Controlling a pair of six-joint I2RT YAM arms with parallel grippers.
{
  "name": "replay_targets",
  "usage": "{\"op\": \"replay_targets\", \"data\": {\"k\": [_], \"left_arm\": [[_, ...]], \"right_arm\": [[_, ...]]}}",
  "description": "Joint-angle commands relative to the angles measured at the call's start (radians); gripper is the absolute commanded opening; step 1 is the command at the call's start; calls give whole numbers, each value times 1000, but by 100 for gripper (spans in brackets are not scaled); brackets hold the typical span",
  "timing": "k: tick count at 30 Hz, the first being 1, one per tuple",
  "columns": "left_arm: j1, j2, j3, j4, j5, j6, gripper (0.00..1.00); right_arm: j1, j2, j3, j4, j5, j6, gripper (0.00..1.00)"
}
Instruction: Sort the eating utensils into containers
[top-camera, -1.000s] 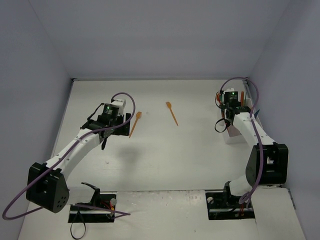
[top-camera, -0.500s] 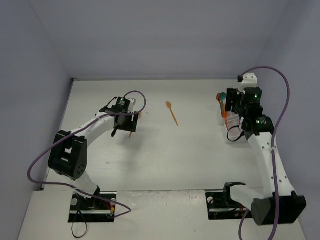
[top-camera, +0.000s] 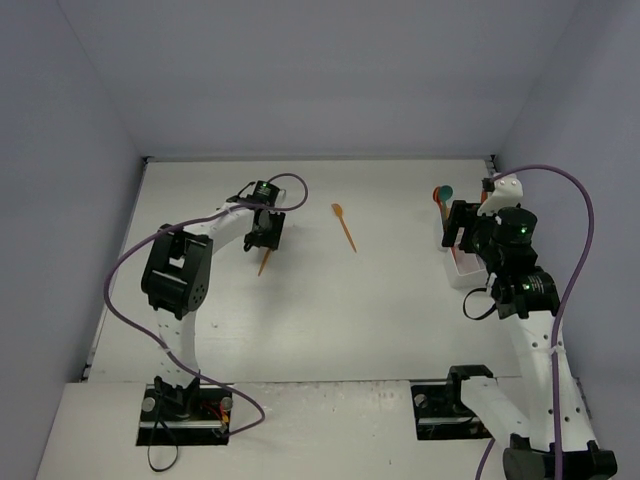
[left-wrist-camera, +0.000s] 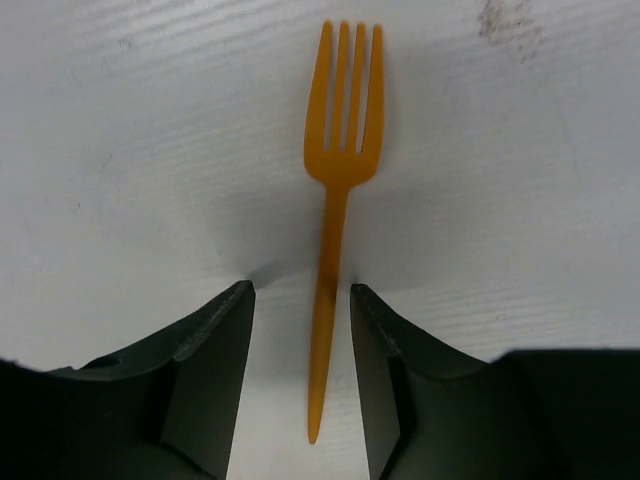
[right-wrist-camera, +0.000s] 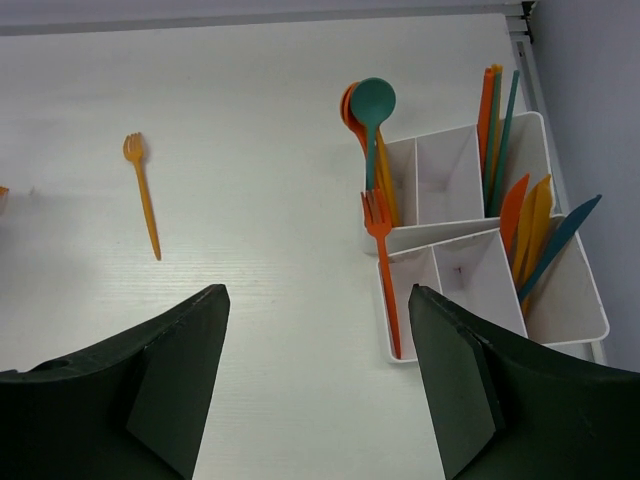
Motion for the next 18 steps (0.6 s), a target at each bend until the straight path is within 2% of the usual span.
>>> {"op": "replay_targets", "data": {"k": [1, 3, 6, 8, 14, 18], "left_arm": [[6, 20, 62, -13, -16, 0, 36], [5, 34, 67, -14, -17, -2, 28], [-1, 50, 59, -13, -41, -4, 9], [-4, 54, 46, -13, -40, -7, 0], [-31, -60, -8, 25, -26, 9, 0], [-88, -262, -66, 123, 12, 41, 0]], "right_arm": [[-2, -18, -5, 33, -60, 11, 71], [0, -18, -7, 30, -72, 9, 71], [8, -16, -8, 29, -79, 7, 72], [14, -12, 1, 29, -98, 4, 73], [36, 37, 41, 29, -246, 30, 78], [46, 80, 89, 32, -374, 118, 81]]}}
